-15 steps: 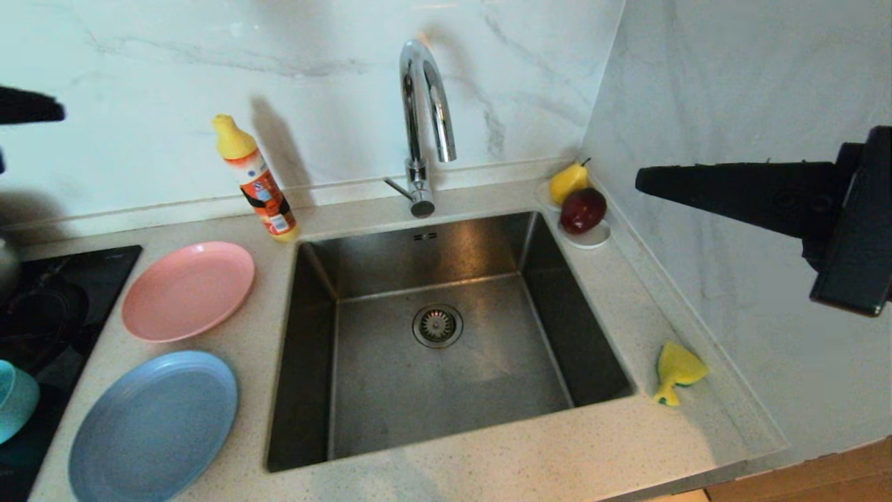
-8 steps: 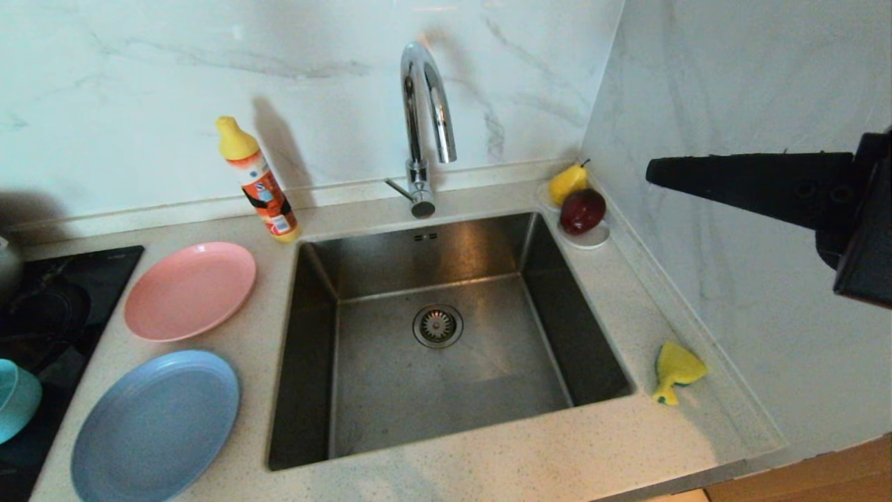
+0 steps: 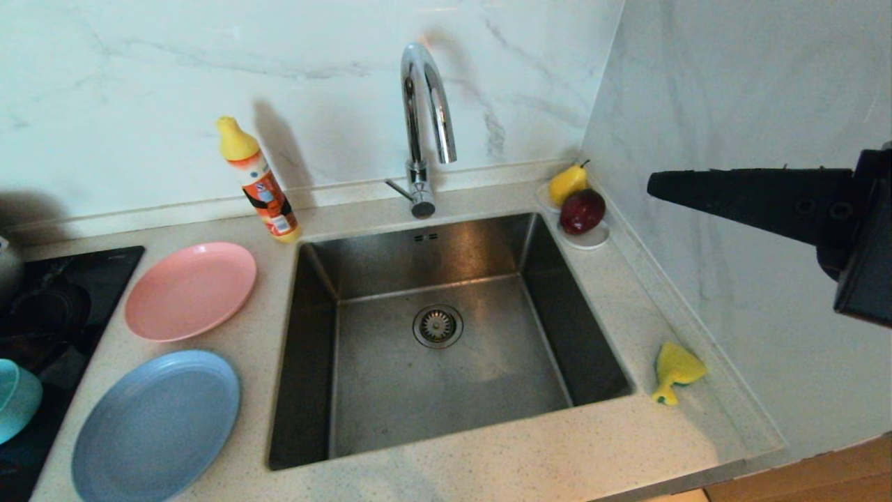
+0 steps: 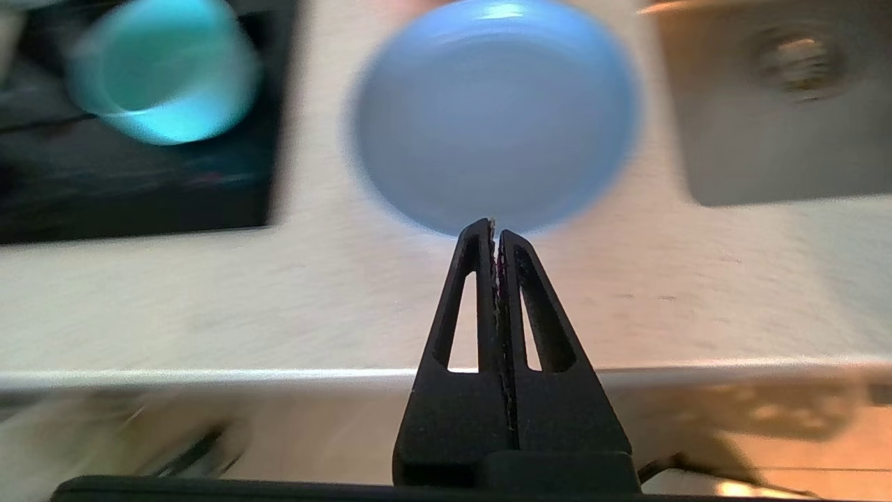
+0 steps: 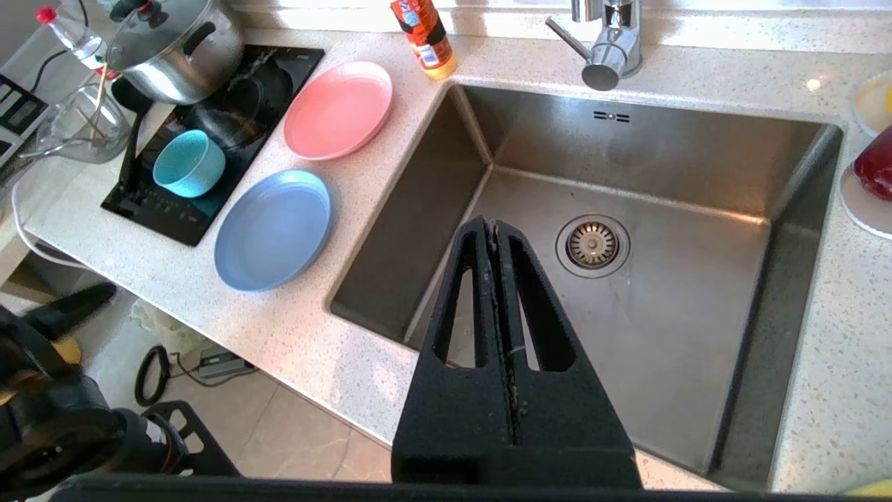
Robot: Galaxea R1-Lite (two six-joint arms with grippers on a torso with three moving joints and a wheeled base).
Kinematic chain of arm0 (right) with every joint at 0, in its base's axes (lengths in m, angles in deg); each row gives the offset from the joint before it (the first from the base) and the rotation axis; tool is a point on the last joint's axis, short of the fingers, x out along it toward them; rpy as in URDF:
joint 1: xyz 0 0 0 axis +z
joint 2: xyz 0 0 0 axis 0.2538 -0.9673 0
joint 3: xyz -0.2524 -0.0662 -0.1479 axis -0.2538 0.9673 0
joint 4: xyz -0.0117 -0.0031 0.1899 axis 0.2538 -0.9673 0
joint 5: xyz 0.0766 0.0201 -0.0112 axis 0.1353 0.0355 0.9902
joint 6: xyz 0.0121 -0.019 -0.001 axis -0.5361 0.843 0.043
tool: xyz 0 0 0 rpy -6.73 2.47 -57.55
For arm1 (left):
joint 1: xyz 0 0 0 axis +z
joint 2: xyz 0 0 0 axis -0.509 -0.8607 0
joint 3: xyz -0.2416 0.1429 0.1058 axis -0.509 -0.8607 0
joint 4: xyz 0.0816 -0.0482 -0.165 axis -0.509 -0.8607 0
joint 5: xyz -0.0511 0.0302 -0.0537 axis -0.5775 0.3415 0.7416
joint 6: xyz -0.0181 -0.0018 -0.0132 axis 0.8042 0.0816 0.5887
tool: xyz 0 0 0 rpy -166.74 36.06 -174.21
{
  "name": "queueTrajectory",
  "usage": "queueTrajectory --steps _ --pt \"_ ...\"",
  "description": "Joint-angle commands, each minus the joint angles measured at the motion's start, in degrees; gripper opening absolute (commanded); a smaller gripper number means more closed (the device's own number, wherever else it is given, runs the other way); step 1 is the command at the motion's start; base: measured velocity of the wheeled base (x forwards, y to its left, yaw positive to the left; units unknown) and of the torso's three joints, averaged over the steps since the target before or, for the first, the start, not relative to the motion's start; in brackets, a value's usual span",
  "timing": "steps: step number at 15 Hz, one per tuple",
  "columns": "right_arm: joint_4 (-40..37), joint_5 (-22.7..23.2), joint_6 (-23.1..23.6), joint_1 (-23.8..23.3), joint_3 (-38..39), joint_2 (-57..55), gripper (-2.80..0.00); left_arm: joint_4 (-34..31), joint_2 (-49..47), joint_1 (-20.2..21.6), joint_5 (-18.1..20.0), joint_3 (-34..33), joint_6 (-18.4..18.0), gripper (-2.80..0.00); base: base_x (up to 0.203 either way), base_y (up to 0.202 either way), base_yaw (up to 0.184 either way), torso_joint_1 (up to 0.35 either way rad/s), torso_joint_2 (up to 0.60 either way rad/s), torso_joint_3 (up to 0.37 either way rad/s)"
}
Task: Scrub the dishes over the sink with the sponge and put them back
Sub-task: Turn on the faucet
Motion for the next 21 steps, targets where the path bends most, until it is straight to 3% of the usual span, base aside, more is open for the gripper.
queueTrajectory --steps 1,4,6,11,12,21 --pt "0.0 0.3 -0.1 0.0 0.6 0.3 -2.8 1.9 6.1 0.3 5.1 -4.1 0.9 -2.8 0.0 0.0 0.0 0.0 0.0 0.0" --pt "0.0 0.6 -0.1 0.0 0.6 0.3 -2.8 2.7 6.1 0.3 5.8 -7.0 1.2 -2.8 0.0 0.0 0.0 0.0 0.0 0.0" --pt "0.0 0.6 -0.1 -0.1 0.6 0.5 -2.8 6.5 6.2 0.2 8.5 -8.5 2.3 -2.8 0.0 0.0 0.0 0.0 0.0 0.0" --pt "0.0 0.7 0.0 -0.1 0.7 0.8 -2.8 13.0 6.2 0.3 9.4 -10.8 5.0 -2.8 0.0 0.0 0.0 0.0 0.0 0.0" --pt "0.0 0.7 0.0 -0.1 0.7 0.9 -2.8 12.0 6.1 0.3 11.4 -10.8 6.0 -2.8 0.0 0.0 0.0 0.0 0.0 0.0" --pt "0.3 0.8 0.2 0.0 1.1 1.1 -2.8 11.4 6.2 0.3 11.1 -10.7 6.4 -2.8 0.0 0.0 0.0 0.0 0.0 0.0"
